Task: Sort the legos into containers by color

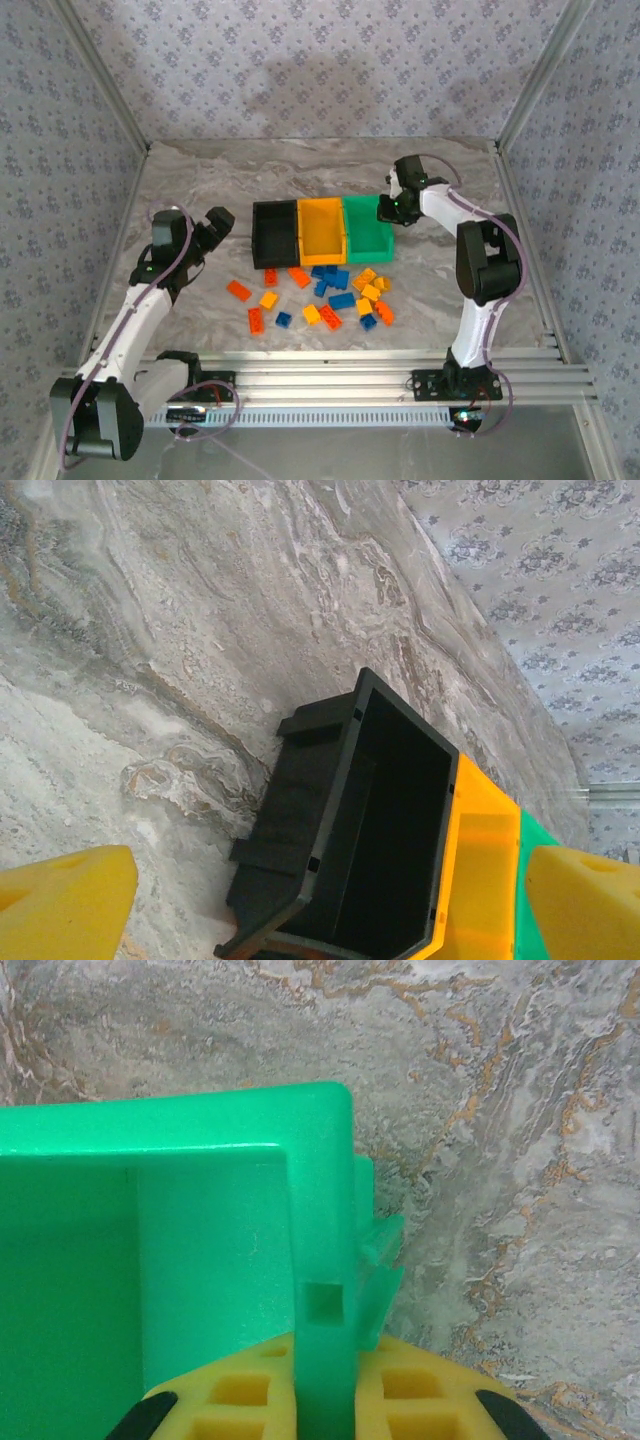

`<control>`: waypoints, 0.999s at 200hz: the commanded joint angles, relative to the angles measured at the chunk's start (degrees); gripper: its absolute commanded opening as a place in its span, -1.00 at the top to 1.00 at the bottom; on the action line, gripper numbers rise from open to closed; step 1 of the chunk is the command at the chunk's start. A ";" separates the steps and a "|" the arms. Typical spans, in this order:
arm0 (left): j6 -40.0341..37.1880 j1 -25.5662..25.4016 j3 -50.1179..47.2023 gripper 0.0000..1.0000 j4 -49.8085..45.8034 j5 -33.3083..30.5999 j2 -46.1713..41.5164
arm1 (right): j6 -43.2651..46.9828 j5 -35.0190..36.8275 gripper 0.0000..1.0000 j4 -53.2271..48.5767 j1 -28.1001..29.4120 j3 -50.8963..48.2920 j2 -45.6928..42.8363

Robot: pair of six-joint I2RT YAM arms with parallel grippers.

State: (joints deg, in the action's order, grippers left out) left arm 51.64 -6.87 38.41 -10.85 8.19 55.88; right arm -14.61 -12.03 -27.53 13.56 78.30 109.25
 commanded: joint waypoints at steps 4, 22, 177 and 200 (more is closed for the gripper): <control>-1.15 -0.25 -0.52 -0.99 -1.69 0.35 -1.28 | -0.43 0.80 1.00 -1.06 -0.18 -2.00 -2.43; -1.01 -0.25 -0.82 -0.99 -2.06 0.11 -1.38 | -3.55 2.60 1.00 -0.14 0.14 -3.60 -3.18; -4.77 -4.52 1.14 -0.99 -4.61 0.84 -2.44 | -8.19 6.41 -0.22 2.07 2.98 -4.09 -11.73; -6.50 -9.82 1.04 -0.99 -5.78 -1.27 -4.16 | -9.95 8.23 -0.24 3.31 5.15 -9.24 -18.91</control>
State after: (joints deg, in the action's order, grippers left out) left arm 48.18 -12.32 37.34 -14.46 8.21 54.13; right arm -22.17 -6.24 -24.82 16.60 72.86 99.22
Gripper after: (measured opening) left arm 0.995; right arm 0.615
